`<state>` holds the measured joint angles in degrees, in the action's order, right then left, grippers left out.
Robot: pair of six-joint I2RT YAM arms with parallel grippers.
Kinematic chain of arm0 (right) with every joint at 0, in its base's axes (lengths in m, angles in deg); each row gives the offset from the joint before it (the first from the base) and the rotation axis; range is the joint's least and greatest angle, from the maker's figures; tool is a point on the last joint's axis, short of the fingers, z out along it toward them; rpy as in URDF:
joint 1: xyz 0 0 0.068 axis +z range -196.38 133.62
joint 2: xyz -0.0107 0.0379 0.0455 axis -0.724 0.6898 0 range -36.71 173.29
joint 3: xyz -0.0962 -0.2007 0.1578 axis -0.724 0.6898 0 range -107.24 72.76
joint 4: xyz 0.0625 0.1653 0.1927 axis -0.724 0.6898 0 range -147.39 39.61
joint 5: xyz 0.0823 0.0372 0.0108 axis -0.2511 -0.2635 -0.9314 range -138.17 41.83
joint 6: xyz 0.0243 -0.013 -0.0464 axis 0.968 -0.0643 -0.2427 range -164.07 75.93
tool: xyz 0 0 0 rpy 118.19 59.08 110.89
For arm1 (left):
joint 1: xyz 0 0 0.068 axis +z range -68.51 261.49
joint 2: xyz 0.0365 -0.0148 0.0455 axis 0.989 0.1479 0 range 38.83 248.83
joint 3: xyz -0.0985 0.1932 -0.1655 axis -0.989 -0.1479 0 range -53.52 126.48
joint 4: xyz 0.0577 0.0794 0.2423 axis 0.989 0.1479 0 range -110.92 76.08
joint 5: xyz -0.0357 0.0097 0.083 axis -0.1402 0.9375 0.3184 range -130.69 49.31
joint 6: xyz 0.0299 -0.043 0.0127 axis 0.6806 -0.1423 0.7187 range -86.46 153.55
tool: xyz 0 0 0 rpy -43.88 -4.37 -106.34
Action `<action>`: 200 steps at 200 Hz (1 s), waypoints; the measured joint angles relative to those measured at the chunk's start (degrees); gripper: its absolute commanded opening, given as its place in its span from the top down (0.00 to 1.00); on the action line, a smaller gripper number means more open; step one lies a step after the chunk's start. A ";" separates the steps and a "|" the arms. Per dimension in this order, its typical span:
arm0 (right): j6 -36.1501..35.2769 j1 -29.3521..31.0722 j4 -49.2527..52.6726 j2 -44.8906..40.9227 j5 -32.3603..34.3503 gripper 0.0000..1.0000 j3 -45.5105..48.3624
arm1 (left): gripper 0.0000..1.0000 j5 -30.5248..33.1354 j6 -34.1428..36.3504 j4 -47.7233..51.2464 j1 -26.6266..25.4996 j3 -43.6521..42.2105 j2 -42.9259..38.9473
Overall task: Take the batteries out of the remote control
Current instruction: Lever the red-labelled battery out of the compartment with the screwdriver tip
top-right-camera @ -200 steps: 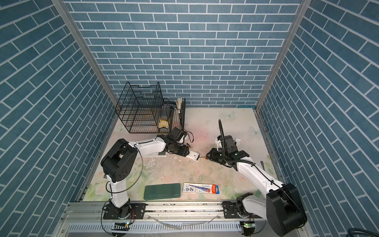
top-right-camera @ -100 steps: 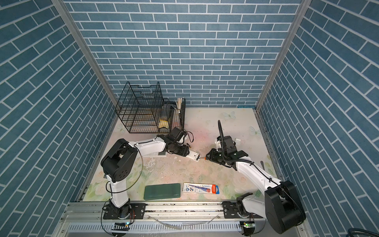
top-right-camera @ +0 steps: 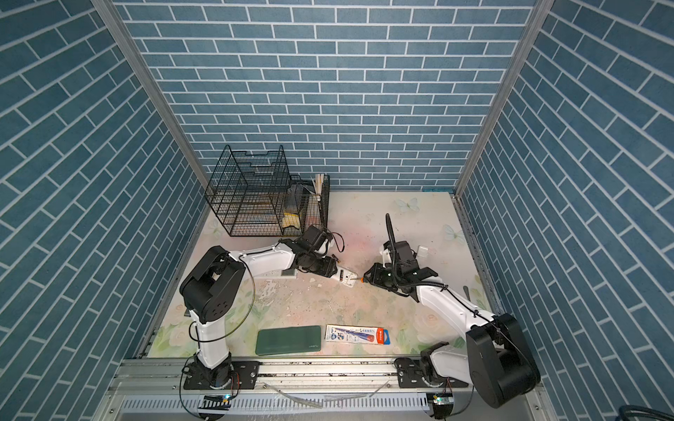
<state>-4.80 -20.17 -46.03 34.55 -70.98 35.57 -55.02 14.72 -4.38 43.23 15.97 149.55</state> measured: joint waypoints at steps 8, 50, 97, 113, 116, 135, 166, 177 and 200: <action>0.00 0.02 -0.07 0.00 0.00 1.00 0.00 | 0.39 0.02 0.00 -0.04 0.00 0.00 0.02; 0.48 0.63 0.39 -0.20 -0.04 1.00 -0.02 | 0.39 -0.09 -0.22 -0.44 0.00 0.00 0.13; 0.55 2.45 3.45 -3.08 0.09 1.00 -0.35 | 0.38 -0.07 -0.59 -0.70 0.00 0.00 0.17; 0.57 2.91 3.85 -3.80 0.04 1.00 -0.37 | 0.38 -0.04 -0.72 -0.72 0.00 0.00 0.17; 0.57 2.97 3.85 -3.82 0.04 1.00 -0.37 | 0.38 -0.02 -0.76 -0.72 0.00 0.00 0.17; 0.81 3.34 3.89 -3.78 0.04 1.00 -0.37 | 0.38 0.00 -0.85 -0.74 0.00 0.00 0.17; 0.96 4.02 3.17 -2.69 -0.04 1.00 -0.59 | 0.38 0.04 -0.87 -0.76 0.00 0.00 0.17; 1.05 4.17 2.49 -1.84 -0.24 1.00 -0.59 | 0.38 0.04 -0.90 -0.79 0.00 0.00 0.17; 1.57 4.31 0.79 -0.22 -0.96 1.00 -0.59 | 0.38 0.04 -0.90 -0.81 0.00 -0.02 0.17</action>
<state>-3.23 -15.86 -45.25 34.33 -71.94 34.98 -54.98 13.82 -5.19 43.23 15.95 149.72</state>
